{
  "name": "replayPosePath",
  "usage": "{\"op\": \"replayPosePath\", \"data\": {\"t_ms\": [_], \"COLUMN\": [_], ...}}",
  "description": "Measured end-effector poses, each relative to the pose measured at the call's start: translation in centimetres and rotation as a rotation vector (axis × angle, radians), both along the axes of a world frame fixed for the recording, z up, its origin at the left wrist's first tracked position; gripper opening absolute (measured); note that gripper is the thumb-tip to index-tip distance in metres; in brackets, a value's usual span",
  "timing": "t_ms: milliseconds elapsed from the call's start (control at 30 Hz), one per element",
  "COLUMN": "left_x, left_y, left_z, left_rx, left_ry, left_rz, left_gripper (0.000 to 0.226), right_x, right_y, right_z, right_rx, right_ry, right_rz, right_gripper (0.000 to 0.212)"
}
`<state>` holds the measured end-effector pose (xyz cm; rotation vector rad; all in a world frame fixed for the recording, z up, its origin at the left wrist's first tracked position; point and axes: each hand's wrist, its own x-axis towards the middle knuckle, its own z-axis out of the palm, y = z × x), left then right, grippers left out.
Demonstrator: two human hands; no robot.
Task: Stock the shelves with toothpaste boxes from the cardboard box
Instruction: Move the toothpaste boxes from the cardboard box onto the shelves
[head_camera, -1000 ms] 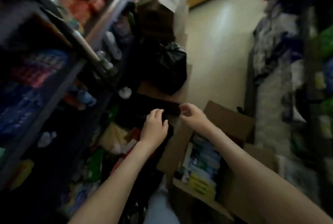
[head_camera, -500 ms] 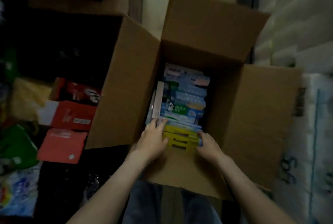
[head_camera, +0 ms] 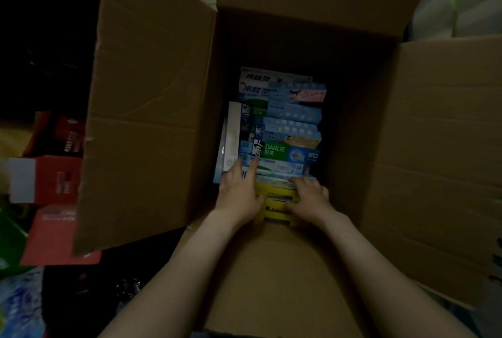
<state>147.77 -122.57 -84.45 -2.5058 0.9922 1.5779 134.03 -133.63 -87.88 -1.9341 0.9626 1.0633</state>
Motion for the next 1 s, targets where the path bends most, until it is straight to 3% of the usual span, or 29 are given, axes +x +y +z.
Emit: {"op": "replayPosePath", "data": {"t_ms": [233, 367, 567, 1000], "left_x": [1.0, 1.0, 0.6, 0.3], "left_y": [-1.1, -1.9, -3.2, -3.1], "left_z": [-3.4, -5.4, -8.1, -8.6], "left_rx": [0.038, 0.087, 0.072, 0.105], "left_ry": [-0.084, -0.062, 0.001, 0.049], "left_rz": [-0.067, -0.103, -0.106, -0.141], "left_gripper": [0.085, 0.1, 0.119, 0.11], "right_x": [0.9, 1.5, 2.4, 1.8], "right_y": [-2.2, -3.2, -4.8, -5.0], "right_z": [-2.6, -5.6, -9.0, -8.5], "right_rx": [-0.101, -0.156, -0.236, -0.509], "right_ry": [-0.07, -0.048, 0.095, 0.062], "right_rz": [-0.248, -0.381, -0.211, 0.321], "right_gripper": [0.062, 0.06, 0.085, 0.07]}}
